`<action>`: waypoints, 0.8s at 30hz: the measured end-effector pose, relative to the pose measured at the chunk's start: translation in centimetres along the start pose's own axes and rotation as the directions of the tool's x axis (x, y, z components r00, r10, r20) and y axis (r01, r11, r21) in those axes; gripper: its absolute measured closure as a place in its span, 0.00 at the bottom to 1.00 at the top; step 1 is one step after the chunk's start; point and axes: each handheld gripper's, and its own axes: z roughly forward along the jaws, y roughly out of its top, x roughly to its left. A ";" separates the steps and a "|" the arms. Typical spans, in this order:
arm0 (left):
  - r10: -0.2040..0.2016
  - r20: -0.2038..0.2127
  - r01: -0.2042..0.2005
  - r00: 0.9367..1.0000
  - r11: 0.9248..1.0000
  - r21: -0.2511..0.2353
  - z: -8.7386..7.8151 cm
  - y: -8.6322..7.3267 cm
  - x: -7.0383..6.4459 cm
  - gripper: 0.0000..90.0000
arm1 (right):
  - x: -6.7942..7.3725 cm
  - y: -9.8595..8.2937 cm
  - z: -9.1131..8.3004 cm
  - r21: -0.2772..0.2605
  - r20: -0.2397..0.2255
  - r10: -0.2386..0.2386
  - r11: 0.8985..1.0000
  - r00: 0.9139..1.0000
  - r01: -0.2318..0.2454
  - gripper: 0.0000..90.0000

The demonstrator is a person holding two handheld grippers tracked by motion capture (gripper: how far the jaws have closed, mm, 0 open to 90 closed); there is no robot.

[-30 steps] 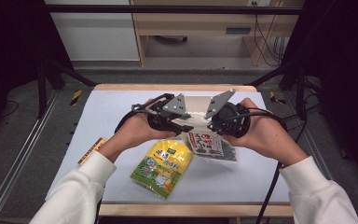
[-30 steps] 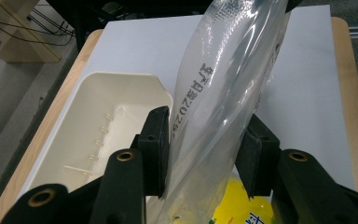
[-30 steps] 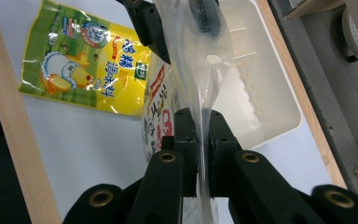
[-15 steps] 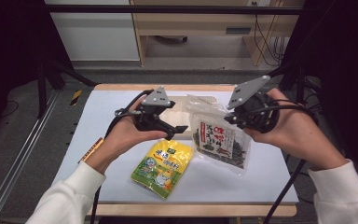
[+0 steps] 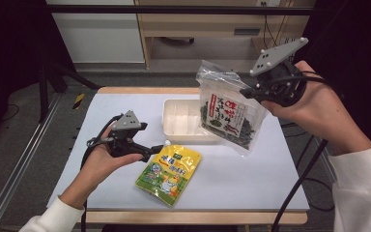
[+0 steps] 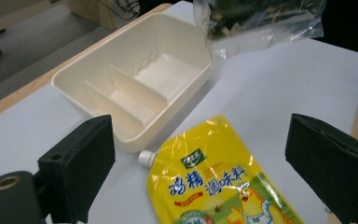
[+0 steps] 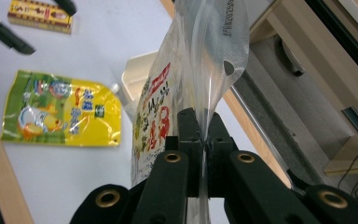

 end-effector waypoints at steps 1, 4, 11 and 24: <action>0.000 0.000 0.000 1.000 1.000 0.000 0.0 0.0 0.0 0.09 | 0.0 0.0 0.0 0.000 0.000 0.000 1.000 1.000 0.000 0.98; -0.006 -0.025 0.006 1.000 1.000 0.008 0.0 -1.6 -0.1 0.08 | -1.5 0.4 1.2 -0.032 -0.005 0.035 0.999 0.999 -0.035 0.98; -0.060 -0.082 0.061 0.995 0.998 0.008 1.1 -5.9 0.6 0.08 | -3.7 1.2 3.4 -0.067 0.022 0.102 0.993 0.995 -0.100 0.98; -0.147 -0.196 0.149 0.970 0.989 -0.008 1.5 -12.8 1.1 0.09 | -7.0 1.3 6.4 -0.133 0.046 0.227 0.967 0.973 -0.219 0.98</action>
